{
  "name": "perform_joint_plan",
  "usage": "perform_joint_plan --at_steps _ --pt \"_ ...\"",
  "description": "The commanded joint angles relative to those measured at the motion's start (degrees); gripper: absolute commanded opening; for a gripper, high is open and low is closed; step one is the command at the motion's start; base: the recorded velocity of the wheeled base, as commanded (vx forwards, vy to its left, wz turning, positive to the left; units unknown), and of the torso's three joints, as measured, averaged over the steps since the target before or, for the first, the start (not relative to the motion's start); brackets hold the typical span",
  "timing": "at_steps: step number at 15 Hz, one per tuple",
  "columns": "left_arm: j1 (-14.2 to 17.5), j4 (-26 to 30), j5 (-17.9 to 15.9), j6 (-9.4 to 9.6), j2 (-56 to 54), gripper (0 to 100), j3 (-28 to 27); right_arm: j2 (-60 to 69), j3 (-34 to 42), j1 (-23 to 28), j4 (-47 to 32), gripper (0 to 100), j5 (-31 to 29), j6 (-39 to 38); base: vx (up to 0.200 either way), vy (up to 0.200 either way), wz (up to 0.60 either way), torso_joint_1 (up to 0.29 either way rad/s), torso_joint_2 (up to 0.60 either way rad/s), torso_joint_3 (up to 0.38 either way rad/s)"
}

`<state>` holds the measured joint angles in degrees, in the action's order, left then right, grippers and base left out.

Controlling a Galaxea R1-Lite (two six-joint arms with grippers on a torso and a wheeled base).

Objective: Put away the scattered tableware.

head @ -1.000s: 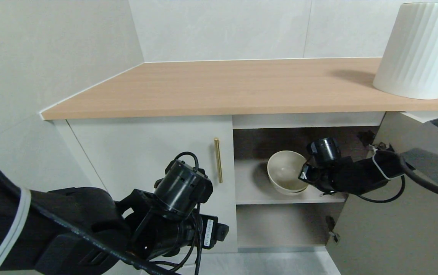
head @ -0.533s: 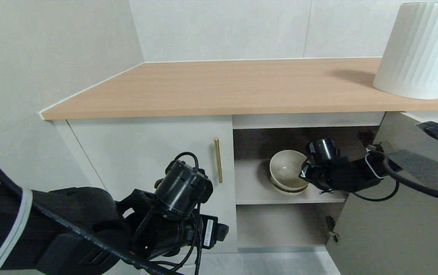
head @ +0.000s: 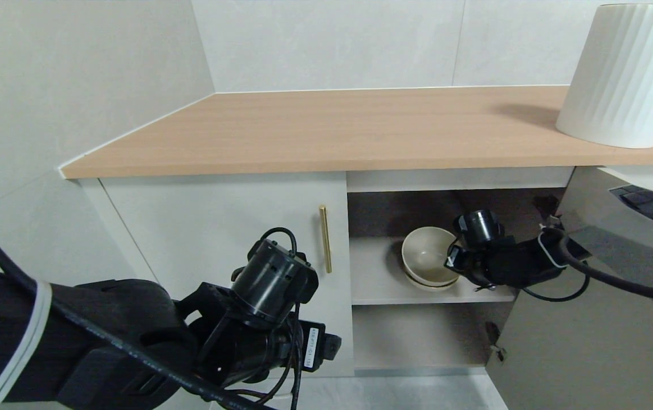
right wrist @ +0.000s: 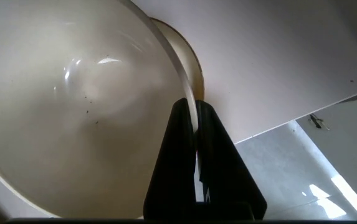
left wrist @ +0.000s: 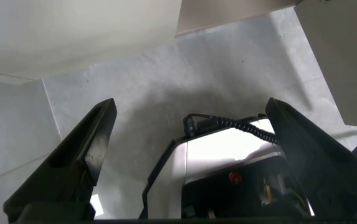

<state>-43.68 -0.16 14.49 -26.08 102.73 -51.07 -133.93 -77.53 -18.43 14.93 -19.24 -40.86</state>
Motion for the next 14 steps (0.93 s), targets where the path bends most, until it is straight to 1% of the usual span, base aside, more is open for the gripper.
perform_joint_plan --at_steps 1,2,3,9,11,12,13,14 --pt "0.0 0.0 0.0 -0.03 0.1 100 0.0 -0.1 0.0 -0.1 0.0 0 0.0 0.0 0.000 0.000 0.00 0.000 0.00 0.000" --pt "0.0 0.0 0.0 -0.03 0.1 100 0.0 -0.1 0.0 -0.1 -0.1 0 0.0 0.0 0.000 0.000 0.00 0.000 0.00 0.000" --pt "0.0 0.0 0.0 0.06 0.1 100 0.0 -0.1 0.0 -0.1 -0.1 100 0.0 0.0 0.000 0.000 0.00 0.000 0.00 0.000" --pt "0.0 0.0 0.1 -0.03 -0.2 100 0.0 0.7 0.7 -0.5 -0.4 100 0.1 0.1 0.000 0.000 0.00 0.000 0.00 0.000" --pt "0.4 0.0 0.1 -0.12 -0.8 100 0.1 3.0 2.9 -0.6 -0.5 100 0.7 0.3 0.000 0.000 0.00 0.000 0.00 0.000" --pt "0.9 0.0 0.4 -0.82 -1.9 100 0.2 5.5 5.2 -1.1 -0.9 100 1.3 1.0 0.000 0.000 0.00 0.000 0.00 0.000" --pt "2.0 0.1 0.4 -1.52 -3.9 100 0.3 10.9 9.9 -2.1 -2.4 100 3.4 4.1 0.000 0.000 0.00 0.000 0.00 0.000" --pt "2.7 0.2 0.4 -1.61 -5.3 100 0.6 14.0 12.8 -2.5 -2.9 100 4.8 5.9 0.000 0.000 0.00 0.000 0.00 0.000"
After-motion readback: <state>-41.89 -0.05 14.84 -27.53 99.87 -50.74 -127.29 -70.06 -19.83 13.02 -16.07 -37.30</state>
